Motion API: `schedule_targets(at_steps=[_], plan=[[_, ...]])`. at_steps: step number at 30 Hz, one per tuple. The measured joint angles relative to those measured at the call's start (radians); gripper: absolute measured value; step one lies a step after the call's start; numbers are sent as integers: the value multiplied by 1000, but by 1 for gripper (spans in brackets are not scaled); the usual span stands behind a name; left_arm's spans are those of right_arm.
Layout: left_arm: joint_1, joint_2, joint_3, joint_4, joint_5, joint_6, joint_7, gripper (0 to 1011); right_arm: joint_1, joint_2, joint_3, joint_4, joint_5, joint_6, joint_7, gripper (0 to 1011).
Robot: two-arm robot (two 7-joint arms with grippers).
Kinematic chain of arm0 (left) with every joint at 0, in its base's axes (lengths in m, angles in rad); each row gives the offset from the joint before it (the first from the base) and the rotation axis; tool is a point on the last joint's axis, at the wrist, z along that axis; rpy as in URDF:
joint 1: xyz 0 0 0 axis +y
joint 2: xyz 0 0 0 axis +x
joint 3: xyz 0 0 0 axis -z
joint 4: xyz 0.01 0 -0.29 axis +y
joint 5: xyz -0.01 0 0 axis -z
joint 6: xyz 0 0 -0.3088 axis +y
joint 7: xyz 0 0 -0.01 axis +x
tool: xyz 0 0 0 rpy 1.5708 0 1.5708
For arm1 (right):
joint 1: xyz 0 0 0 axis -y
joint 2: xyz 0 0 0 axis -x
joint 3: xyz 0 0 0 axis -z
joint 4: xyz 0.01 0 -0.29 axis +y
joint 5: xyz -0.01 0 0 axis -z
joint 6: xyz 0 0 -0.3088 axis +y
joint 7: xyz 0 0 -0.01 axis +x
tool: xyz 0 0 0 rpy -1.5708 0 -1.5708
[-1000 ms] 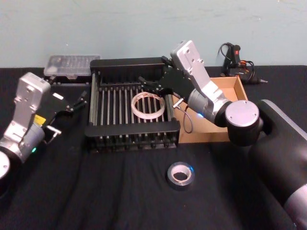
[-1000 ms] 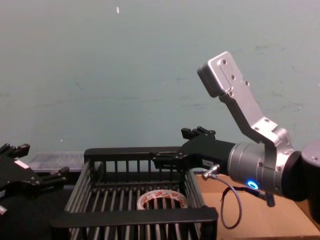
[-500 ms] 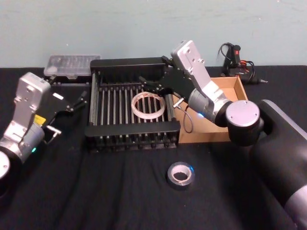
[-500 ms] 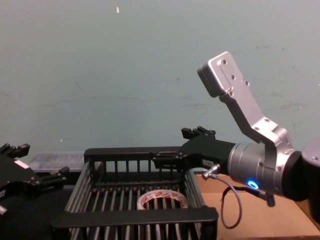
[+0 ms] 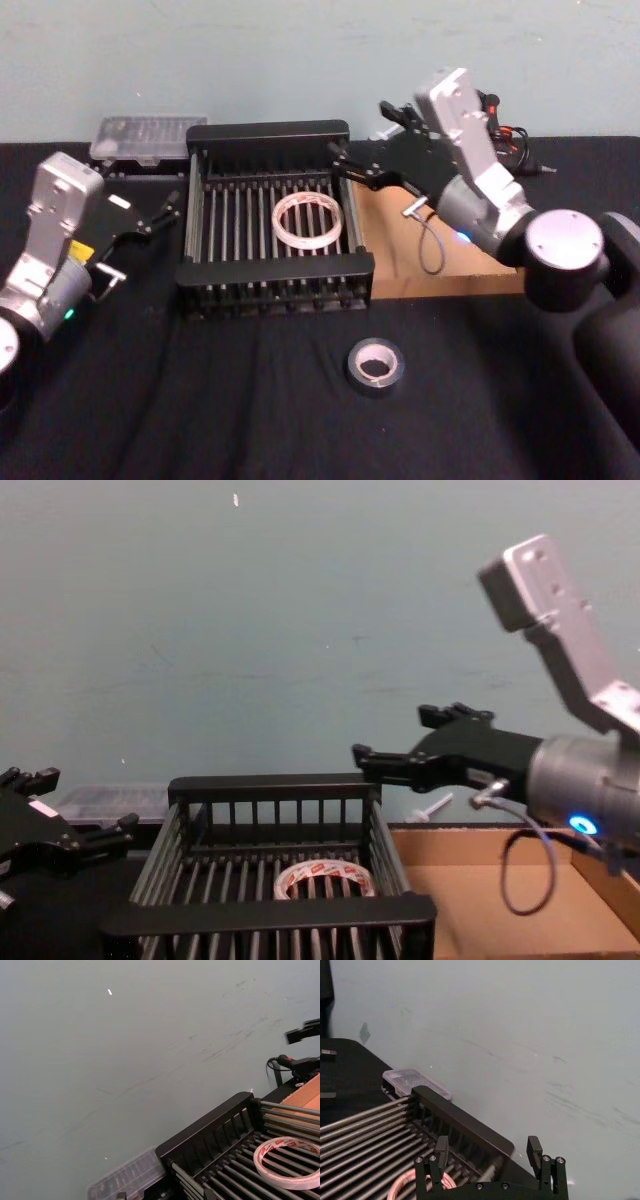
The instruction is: Pick up the white tape and place it into the black box , Pick up the silver tape and place it into the brown box.
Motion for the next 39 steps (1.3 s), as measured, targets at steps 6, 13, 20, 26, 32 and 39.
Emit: schedule_targets(at_steps=[6, 13, 20, 26, 32, 39], plan=[[0, 0, 0, 0, 0, 0, 0, 1001, -111, 61, 53, -146, 46, 57, -6, 1002], [0, 0, 0, 0, 0, 0, 0, 1001, -226, 111, 100, -280, 82, 106, -26, 1002], [0, 0, 0, 0, 0, 0, 0, 1001, -355, 160, 136, -408, 111, 173, -35, 1002], [0, 0, 0, 0, 0, 0, 0, 1001, -444, 194, 147, -487, 128, 233, -33, 1002], [0, 0, 0, 0, 0, 0, 0, 1001, -495, 222, 139, -542, 134, 303, -24, 1002], [0, 0, 0, 0, 0, 0, 0, 1001, -515, 243, 113, -578, 136, 404, -9, 1002]])
